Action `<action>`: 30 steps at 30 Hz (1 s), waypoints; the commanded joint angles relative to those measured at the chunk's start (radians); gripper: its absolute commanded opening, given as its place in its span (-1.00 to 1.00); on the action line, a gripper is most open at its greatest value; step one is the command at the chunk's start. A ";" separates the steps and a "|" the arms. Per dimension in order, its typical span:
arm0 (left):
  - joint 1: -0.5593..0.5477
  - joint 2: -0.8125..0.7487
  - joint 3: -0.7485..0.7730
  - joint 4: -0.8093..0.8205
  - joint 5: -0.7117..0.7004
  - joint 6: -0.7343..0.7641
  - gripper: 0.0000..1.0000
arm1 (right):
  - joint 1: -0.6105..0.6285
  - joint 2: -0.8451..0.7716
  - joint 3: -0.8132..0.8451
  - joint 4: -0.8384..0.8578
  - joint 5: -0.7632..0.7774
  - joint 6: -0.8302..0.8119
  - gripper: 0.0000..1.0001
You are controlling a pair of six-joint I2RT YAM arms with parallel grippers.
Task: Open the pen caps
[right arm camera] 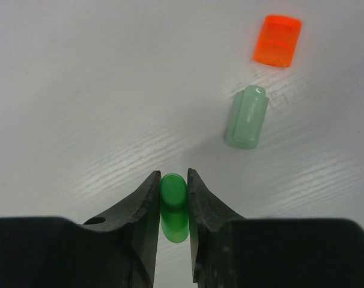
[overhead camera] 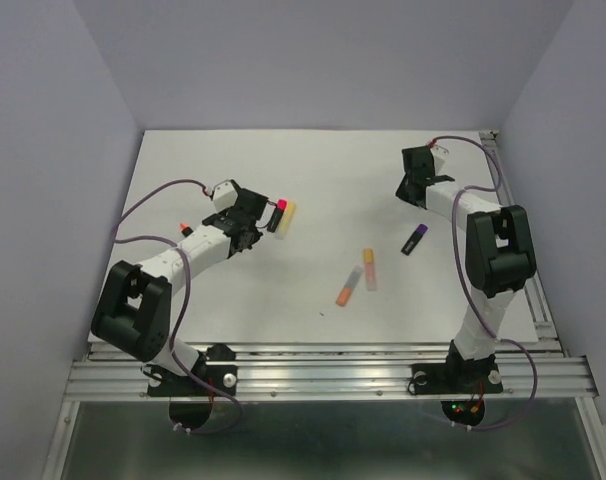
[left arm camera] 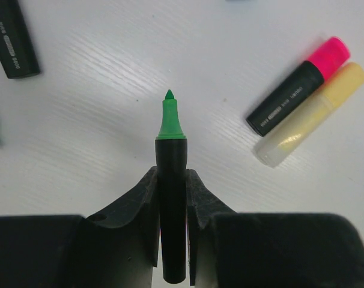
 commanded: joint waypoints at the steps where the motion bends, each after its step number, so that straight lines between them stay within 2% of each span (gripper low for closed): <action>1: 0.058 0.033 0.048 -0.037 -0.052 0.054 -1.00 | -0.011 0.045 0.089 -0.051 0.125 -0.019 -0.96; 7: 0.140 0.090 0.042 -0.014 -0.046 0.092 -1.00 | -0.017 0.116 0.120 -0.102 0.138 -0.015 -0.90; 12: 0.167 0.108 0.046 0.015 -0.042 0.134 -0.97 | -0.019 0.111 0.118 -0.104 0.135 -0.007 -0.65; 15: 0.191 0.124 0.057 0.008 -0.044 0.141 -0.96 | -0.020 0.091 0.122 -0.122 0.136 -0.003 -0.48; 18: 0.211 0.138 0.062 0.008 -0.042 0.153 -0.96 | -0.019 0.055 0.115 -0.125 0.124 -0.003 -0.20; 19: 0.217 0.144 0.065 0.009 -0.042 0.160 -0.96 | -0.020 0.039 0.106 -0.124 0.110 -0.001 -0.05; 23: 0.239 0.170 0.086 0.041 -0.016 0.195 -0.95 | -0.020 -0.039 0.086 -0.114 0.075 0.000 0.20; 24: 0.242 0.179 0.097 0.042 -0.016 0.203 -0.91 | -0.019 -0.056 0.085 -0.121 0.067 0.000 0.25; 25: 0.251 0.194 0.118 0.038 -0.022 0.213 -0.88 | -0.019 -0.093 0.079 -0.130 0.052 -0.001 0.38; 30: 0.272 0.248 0.193 0.000 -0.053 0.233 -0.69 | -0.019 -0.237 0.007 -0.124 0.004 -0.004 0.64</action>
